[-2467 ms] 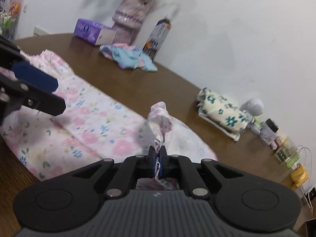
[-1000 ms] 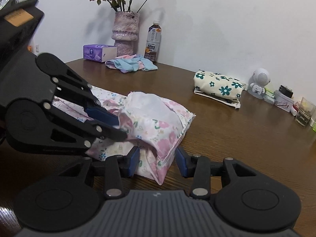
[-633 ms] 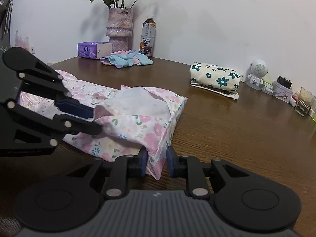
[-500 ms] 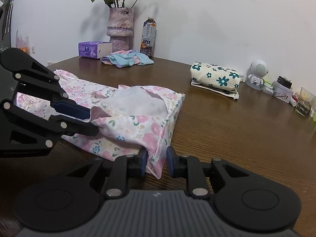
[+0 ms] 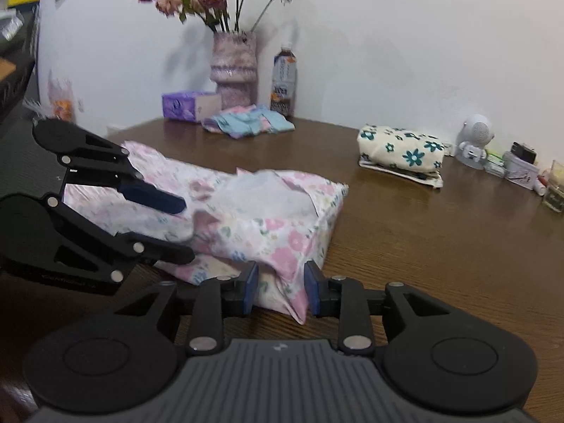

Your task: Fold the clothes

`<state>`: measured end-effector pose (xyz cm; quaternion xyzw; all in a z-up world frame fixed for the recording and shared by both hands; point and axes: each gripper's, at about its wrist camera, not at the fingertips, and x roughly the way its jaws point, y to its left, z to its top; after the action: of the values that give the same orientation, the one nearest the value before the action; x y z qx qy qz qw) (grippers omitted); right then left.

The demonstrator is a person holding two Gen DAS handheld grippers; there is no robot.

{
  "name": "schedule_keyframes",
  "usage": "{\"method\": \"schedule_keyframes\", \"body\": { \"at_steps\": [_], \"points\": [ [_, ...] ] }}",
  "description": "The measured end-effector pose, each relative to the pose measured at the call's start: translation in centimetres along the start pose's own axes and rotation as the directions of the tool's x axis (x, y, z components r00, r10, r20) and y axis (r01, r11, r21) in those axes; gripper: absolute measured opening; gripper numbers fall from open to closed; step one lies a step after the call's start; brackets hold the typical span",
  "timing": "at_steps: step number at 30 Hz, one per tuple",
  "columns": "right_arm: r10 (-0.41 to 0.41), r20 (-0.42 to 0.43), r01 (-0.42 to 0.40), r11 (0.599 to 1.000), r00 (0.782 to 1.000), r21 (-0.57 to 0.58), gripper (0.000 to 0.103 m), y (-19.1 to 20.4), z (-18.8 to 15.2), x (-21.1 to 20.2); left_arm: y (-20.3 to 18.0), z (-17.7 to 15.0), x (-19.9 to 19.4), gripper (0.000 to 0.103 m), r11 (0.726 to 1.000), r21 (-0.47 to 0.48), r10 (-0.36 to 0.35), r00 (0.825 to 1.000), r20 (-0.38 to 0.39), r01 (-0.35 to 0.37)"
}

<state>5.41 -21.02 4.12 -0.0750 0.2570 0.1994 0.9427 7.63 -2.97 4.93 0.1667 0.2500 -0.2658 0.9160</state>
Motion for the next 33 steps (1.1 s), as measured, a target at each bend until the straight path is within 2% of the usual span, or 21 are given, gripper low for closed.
{"method": "schedule_keyframes", "body": {
  "at_steps": [4,7,10,12,13,14,19,21,24,29,33],
  "points": [
    [0.018,0.040,-0.016,0.998,0.999,-0.056,0.032,0.4,1.0,-0.5,2.6,1.2,1.4,0.047,0.996,-0.031,0.080,0.996,-0.041,-0.082],
    [0.046,0.044,-0.038,0.984,0.998,-0.175,0.032,1.9,2.2,0.1,4.2,1.7,2.8,0.047,0.997,-0.029,0.063,0.996,-0.070,-0.065],
    [0.093,0.020,-0.082,0.944,0.995,-0.319,0.033,3.9,2.9,1.0,5.0,1.9,4.8,0.044,1.000,-0.007,0.024,0.993,-0.115,-0.025],
    [0.115,-0.011,-0.109,0.907,0.993,-0.408,0.036,5.4,3.2,1.9,5.1,1.6,5.8,0.030,1.000,0.009,0.000,0.990,-0.141,0.001],
    [0.122,-0.029,-0.122,0.885,0.992,-0.450,0.037,6.2,3.2,2.4,5.1,1.5,6.2,0.009,1.000,0.018,-0.009,0.988,-0.152,0.012],
    [0.123,-0.045,-0.129,0.868,0.991,-0.480,0.037,6.7,3.3,2.8,5.1,1.4,6.4,0.000,0.999,0.029,-0.012,0.988,-0.155,0.017],
    [0.084,-0.122,-0.139,0.816,0.989,-0.561,0.036,8.3,3.5,4.6,4.0,1.0,5.3,0.000,0.994,0.110,-0.017,0.993,-0.119,0.030],
    [0.067,-0.151,-0.145,0.793,0.986,-0.592,0.013,8.9,3.5,5.4,3.3,0.8,5.0,0.000,0.990,0.141,-0.004,0.994,-0.111,0.020],
    [0.038,-0.185,-0.147,0.765,0.982,-0.627,0.006,9.8,3.8,6.4,2.2,0.5,4.8,0.000,0.982,0.186,-0.010,0.993,-0.114,0.031],
    [0.001,-0.159,-0.097,0.798,0.987,-0.595,0.003,9.9,4.9,7.0,0.5,-0.1,4.9,0.000,0.956,0.292,0.010,0.992,-0.125,0.027],
    [-0.004,-0.177,-0.102,0.802,0.984,-0.589,0.003,9.7,5.1,7.5,-0.1,-0.4,4.9,0.005,0.938,0.346,0.027,0.990,-0.141,0.024]
  ]
}}
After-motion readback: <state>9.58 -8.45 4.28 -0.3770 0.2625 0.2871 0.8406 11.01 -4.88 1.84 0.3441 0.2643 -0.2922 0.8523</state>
